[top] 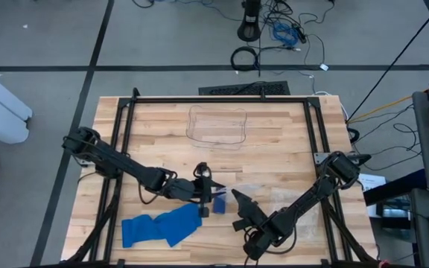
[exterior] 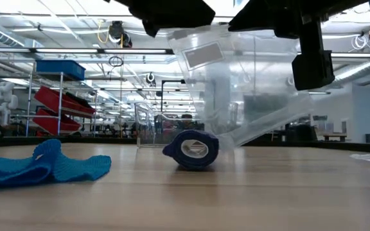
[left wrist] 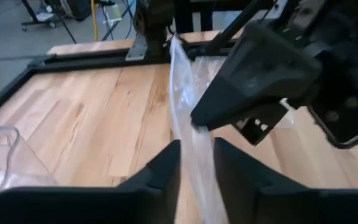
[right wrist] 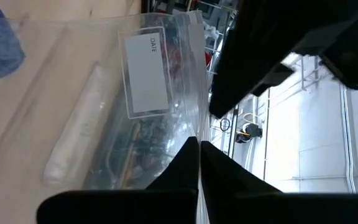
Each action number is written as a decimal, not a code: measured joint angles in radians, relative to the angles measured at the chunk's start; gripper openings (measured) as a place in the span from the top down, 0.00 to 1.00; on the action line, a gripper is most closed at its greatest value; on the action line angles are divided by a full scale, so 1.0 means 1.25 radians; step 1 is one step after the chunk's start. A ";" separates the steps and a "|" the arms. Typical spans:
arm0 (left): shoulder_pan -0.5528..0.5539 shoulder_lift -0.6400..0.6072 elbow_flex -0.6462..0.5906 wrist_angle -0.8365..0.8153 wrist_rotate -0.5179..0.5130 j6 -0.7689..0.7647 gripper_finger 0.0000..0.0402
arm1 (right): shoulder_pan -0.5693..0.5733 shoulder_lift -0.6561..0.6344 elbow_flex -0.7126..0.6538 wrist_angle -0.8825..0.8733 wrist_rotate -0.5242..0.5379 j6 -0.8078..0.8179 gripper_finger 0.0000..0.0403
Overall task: Roll bandage
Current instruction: Prepare the transparent zip bag, then put the rolled purple bandage into the transparent zip bag
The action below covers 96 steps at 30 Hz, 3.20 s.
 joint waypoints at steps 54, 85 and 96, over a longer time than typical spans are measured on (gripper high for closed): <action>0.036 0.019 0.000 -0.032 -0.078 0.051 0.99 | 0.012 -0.001 0.000 0.001 -0.028 0.008 1.00; -0.041 0.016 0.050 -0.224 -0.375 0.010 1.00 | -0.072 -0.186 -0.001 -0.106 -0.580 0.987 0.79; -0.040 0.016 0.048 -0.274 -0.388 -0.070 1.00 | -0.065 -0.060 -0.001 -0.025 -0.798 1.025 0.44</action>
